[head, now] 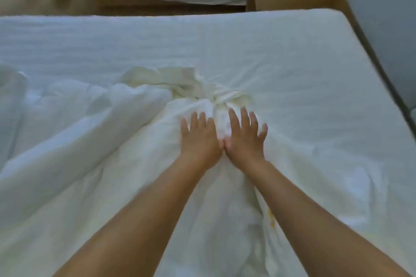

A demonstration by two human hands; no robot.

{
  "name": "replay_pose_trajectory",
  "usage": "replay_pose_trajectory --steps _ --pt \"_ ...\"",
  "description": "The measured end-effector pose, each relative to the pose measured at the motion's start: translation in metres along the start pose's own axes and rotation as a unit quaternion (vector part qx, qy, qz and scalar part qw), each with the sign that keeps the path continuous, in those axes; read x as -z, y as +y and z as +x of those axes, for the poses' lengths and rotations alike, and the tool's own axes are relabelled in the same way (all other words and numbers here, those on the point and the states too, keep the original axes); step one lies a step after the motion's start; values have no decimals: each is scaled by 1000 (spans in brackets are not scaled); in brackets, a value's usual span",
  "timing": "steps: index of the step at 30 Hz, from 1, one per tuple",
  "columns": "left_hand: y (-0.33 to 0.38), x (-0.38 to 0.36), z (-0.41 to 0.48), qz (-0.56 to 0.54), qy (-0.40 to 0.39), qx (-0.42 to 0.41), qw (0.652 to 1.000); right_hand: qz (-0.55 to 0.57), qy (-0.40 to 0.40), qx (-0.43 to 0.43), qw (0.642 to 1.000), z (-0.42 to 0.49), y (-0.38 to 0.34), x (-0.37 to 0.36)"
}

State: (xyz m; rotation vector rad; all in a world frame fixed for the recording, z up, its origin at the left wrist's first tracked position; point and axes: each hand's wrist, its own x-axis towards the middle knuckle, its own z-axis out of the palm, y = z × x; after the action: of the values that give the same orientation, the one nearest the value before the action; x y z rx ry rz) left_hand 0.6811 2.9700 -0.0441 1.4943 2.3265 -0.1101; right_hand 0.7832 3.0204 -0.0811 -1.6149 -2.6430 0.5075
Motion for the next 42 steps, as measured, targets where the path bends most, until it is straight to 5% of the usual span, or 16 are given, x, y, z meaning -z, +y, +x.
replay_pose_trajectory --steps 3,7,11,14,16,20,31,34,38,42 --pt "15 -62 -53 19 28 -125 992 71 -46 -102 991 -89 43 -59" --pt "40 -115 -118 50 -91 -199 974 7 -144 -177 974 -190 96 -92" --pt "73 -151 -154 -34 -177 -134 974 3 -156 -207 966 -239 128 -96" --pt "95 -168 -159 -150 -162 -59 974 44 -148 -184 971 -248 138 -92" --pt "113 -174 -159 -286 -169 39 943 83 -145 -147 975 -254 148 -87" --pt "142 -179 -154 -522 -167 231 804 148 -122 -96 977 -256 165 -75" --pt "131 -132 -177 -665 -83 257 696 130 -5 -38 991 -212 189 -13" --pt "122 -119 -183 -658 -50 271 701 227 -39 -18 973 -204 178 6" --pt "112 -109 -187 -575 21 288 765 323 -61 -28 944 -198 171 21" --pt "104 -102 -190 -529 74 314 785 278 -36 29 960 -198 165 28"
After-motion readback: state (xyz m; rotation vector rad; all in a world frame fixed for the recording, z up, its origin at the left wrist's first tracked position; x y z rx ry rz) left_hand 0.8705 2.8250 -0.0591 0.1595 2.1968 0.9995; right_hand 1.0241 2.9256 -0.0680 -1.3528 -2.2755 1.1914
